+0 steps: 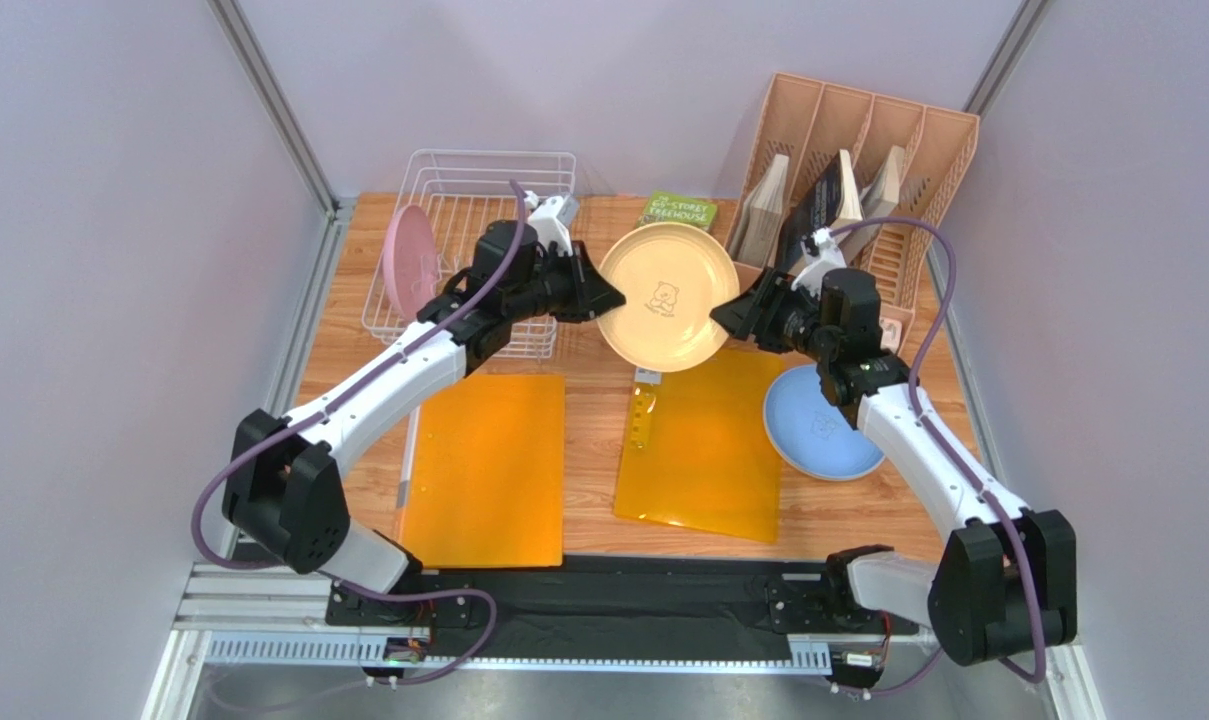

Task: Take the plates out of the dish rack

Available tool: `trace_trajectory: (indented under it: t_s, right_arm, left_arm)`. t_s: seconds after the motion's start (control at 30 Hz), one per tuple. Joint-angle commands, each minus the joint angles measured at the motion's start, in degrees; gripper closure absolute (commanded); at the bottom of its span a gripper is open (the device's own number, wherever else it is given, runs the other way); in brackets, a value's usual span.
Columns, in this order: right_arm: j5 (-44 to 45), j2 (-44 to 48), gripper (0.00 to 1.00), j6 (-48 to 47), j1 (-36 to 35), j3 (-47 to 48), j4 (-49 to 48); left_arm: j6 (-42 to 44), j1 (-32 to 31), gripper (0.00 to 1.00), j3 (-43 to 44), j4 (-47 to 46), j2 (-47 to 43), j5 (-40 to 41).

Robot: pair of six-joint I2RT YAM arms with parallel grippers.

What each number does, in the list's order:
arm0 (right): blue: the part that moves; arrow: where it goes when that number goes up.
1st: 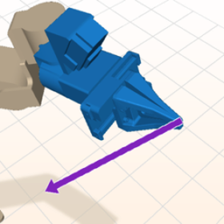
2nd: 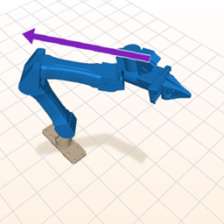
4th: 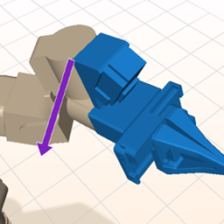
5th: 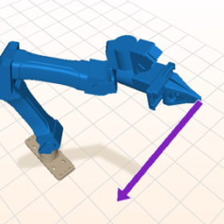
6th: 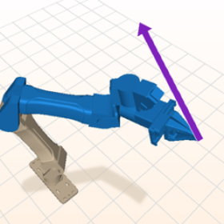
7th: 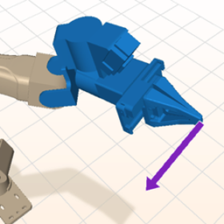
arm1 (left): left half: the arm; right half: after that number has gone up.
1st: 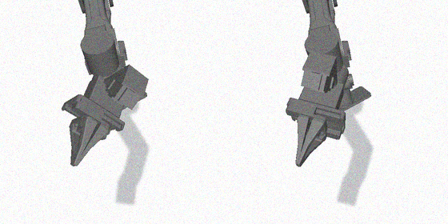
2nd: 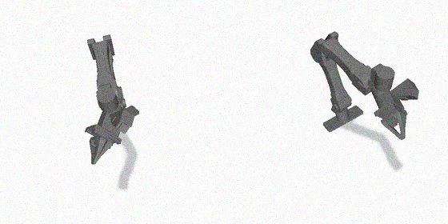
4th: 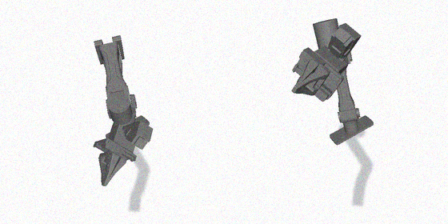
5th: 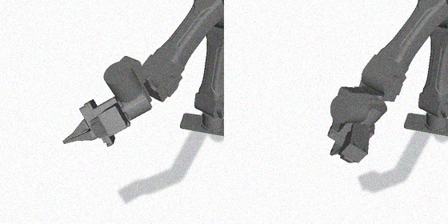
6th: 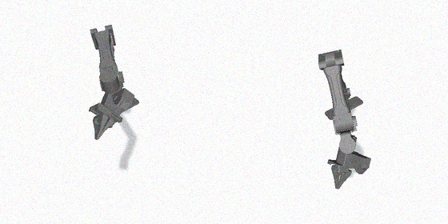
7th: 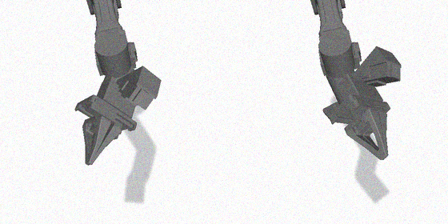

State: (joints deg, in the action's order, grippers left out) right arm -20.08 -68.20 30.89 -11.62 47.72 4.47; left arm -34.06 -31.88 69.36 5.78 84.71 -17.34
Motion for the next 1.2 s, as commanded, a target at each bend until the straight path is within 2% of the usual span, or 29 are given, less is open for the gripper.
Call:
trace_trajectory:
  t_s: [0.0, 0.03, 0.07, 0.1, 0.13, 0.17, 0.2, 0.23, 0.27, 0.3, 0.33, 0.4, 0.53, 0.8, 0.97, 1.17]
  right_arm:
    - [-5.2, -3.7, 0.51, 0.7, -0.5, 0.1, -8.1]
    - [-7.2, -4.3, 0.58, 0.8, -0.5, 0.1, -8.9]
    - [-8.0, -5.1, 0.77, 1.2, -0.5, 0.2, -9.6]
    - [-8.3, -5.3, 0.91, 1.1, -0.5, 0.3, -9.9]
    - [-7.1, -5.4, 1.0, 1.2, -0.6, 0.8, -9.2]
    - [-5.2, -5.1, 1.0, 1.3, -0.4, 1.1, -7.7]
    - [-2.3, -4.6, 1.0, 1.1, -0.5, 1.5, -3.0]
    - [2.7, -4.0, 1.0, 0.7, 0.0, 1.5, -1.1]
    - [4.2, -2.0, 1.0, 0.6, 0.5, 1.0, 0.1]
    - [5.6, -0.6, 1.0, 0.7, 1.2, 0.4, 2.6]
    - [9.9, 0.7, 1.0, 0.8, 2.3, -0.3, 4.6]
    - [14.3, 4.8, 1.0, 1.0, 3.3, -0.7, 11.9]
    - [24.7, 12.0, 1.0, 4.2, 6.4, -2.8, 23.5]
    - [37.6, 26.1, 1.0, 15.9, 8.0, -10.7, 38.9]
    - [44.5, 33.6, 1.0, 21.0, 8.0, -13.8, 43.9]
    - [47.9, 34.7, 1.0, 22.4, 8.0, -14.5, 45.7]
  left_arm:
    - [-2.3, -1.1, 1.0, 0.9, -5.4, 2.3, -4.8]
    - [-2.6, -1.2, 1.0, 0.9, -5.4, 3.2, -6.3]
    - [-2.8, -1.2, 1.0, 0.8, -7.3, 3.6, -7.1]
    - [-3.2, -1.3, 1.0, 0.7, -7.8, 4.1, -7.7]
    - [-3.1, -1.3, 1.0, 0.6, -8.2, 4.6, -8.5]
    - [-3.0, -1.3, 1.0, 0.5, -8.2, 4.8, -8.4]
    - [-2.6, -1.3, 0.92, 0.5, -7.9, 4.8, -8.1]
    - [-1.7, -1.3, 0.66, 0.7, -6.8, 4.8, -7.1]
    - [-0.8, -1.3, 0.56, 0.9, -6.1, 4.6, -6.5]
    - [1.5, -1.3, 0.37, 1.1, -4.6, 4.5, -5.6]
    - [2.9, -1.3, 0.27, 1.7, -1.9, 4.1, -3.0]
    - [5.7, -1.3, 0.13, 2.3, 1.0, 3.4, 1.1]
    - [13.7, -1.3, 0.04, 2.1, 5.3, 0.3, 14.2]
    - [24.3, -1.2, 0.0, 1.0, 7.4, -6.0, 35.8]
    - [25.9, -1.1, 0.0, -1.9, 6.1, -10.5, 38.6]
    - [25.5, -1.1, 0.0, -2.9, 5.6, -11.1, 38.6]
